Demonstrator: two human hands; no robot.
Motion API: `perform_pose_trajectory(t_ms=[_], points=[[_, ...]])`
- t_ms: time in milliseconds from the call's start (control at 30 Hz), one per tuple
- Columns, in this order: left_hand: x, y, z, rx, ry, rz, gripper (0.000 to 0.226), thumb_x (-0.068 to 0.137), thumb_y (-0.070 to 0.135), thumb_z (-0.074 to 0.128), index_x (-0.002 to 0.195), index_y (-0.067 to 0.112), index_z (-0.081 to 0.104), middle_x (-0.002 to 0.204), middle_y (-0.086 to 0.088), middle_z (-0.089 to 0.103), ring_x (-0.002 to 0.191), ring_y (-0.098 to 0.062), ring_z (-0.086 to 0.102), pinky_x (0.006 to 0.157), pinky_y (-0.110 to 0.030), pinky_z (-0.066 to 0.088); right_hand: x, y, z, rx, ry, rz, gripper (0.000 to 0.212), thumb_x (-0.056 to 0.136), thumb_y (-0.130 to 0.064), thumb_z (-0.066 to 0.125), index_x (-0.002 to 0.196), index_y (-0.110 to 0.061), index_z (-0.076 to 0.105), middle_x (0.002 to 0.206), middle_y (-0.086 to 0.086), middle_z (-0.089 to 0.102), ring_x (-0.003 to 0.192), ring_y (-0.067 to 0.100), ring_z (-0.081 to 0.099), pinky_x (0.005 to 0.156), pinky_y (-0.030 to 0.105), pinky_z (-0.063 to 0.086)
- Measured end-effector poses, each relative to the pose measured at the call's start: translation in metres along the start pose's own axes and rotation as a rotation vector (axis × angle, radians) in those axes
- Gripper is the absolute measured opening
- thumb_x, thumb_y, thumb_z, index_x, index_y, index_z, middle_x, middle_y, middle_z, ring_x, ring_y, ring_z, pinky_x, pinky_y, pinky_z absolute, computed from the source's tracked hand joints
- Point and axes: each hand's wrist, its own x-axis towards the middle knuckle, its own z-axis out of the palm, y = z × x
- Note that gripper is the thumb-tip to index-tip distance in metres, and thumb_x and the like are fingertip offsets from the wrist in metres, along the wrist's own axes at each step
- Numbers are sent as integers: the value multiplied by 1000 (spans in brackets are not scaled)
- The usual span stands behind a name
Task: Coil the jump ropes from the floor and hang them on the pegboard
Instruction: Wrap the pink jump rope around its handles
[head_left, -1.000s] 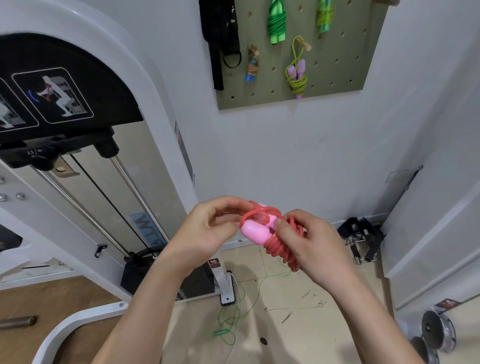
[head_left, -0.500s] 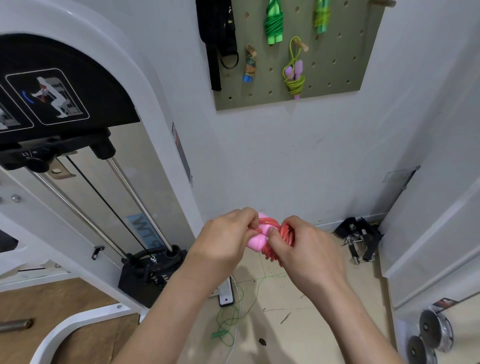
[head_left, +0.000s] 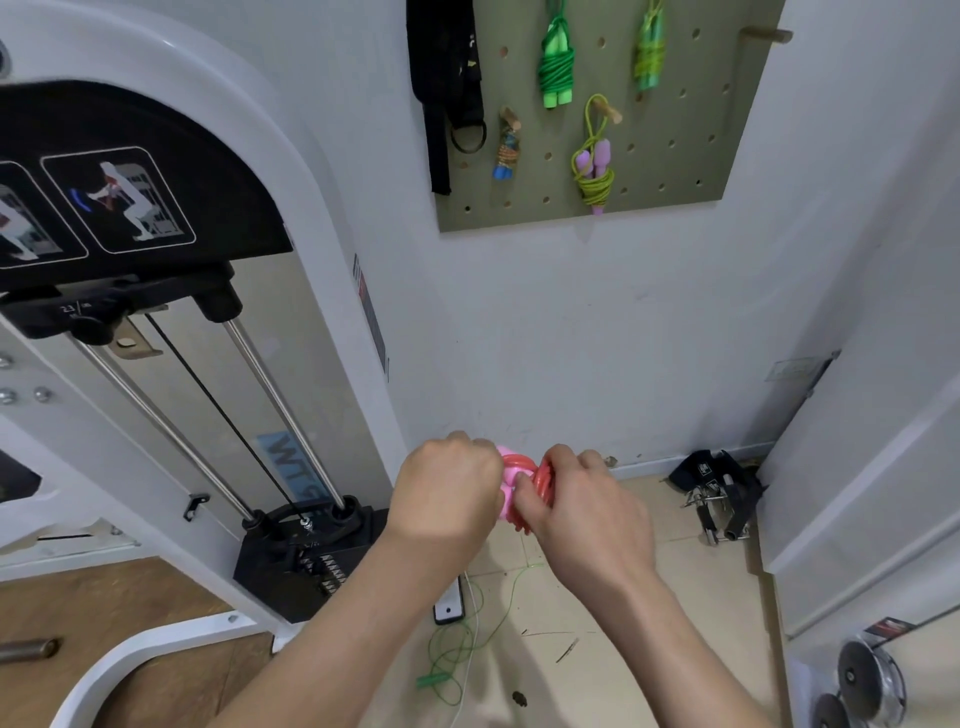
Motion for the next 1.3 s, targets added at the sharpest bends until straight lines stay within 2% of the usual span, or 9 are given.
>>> perform_pose_trajectory(t_ms=[133,333,533,633,800,1000,1067,1167,1300], points=[[-3,-6,6,-269,-191,-111,27,87,33,46,63,20,42,66,4,47,69,-22,46,59,-28,32,5,7,16,-60,-45,-27,37,94,-57,34,110,-26,47,104,1,53,90,29,62,64,35,38],[-8,-14,3,-1116,-350,-194,31,71,20,68,57,19,41,55,13,40,55,-10,40,58,-24,32,11,39,19,75,-27,-195,48,83,-66,17,108,-34,42,87,-9,66,83,23,62,59,33,35],[-5,-21,-36,-1802,-165,-233,26,51,7,60,41,19,39,51,-3,29,49,-15,25,53,-28,19,6,46,-12,673,38,-415,25,89,-47,43,107,-37,56,79,-7,66,63,8,59,57,20,44],[5,-23,-42,-2103,-120,-352,22,59,2,56,49,13,40,59,-5,29,49,-16,28,58,-29,18,4,36,-33,1084,-263,-271,29,91,-31,47,100,-9,63,66,24,62,44,27,57,39,20,41],[6,-28,-40,-1762,-233,-120,19,71,16,72,66,11,54,70,-4,55,63,-9,51,57,-17,39,3,43,-53,1077,-616,-84,33,97,-26,45,101,4,58,71,17,65,55,24,63,45,23,43],[8,-12,-43,-1509,-103,-103,24,78,7,76,66,6,55,59,-11,60,62,-21,65,65,-28,51,6,25,-56,799,-166,-229,57,71,-61,63,124,-45,52,128,-21,55,122,-8,47,98,28,45],[7,-6,-43,-1472,-36,-110,26,77,12,78,64,8,55,60,-19,62,63,-25,66,66,-34,52,2,6,-58,671,-275,-303,59,69,-51,73,123,-48,48,114,-24,61,110,-2,58,89,27,48],[7,-3,-47,-1317,163,-72,30,74,15,80,58,12,55,56,-5,61,52,-11,56,55,-21,44,-1,-14,-52,698,-318,-253,33,76,-17,67,91,-41,49,61,-9,61,45,26,62,41,31,48],[13,-10,-54,-1502,204,-23,32,74,23,80,61,7,55,54,-4,59,52,-15,53,54,-23,43,1,-15,-60,815,-306,-274,28,71,-1,58,83,-25,52,66,-3,56,52,15,51,46,29,46]])
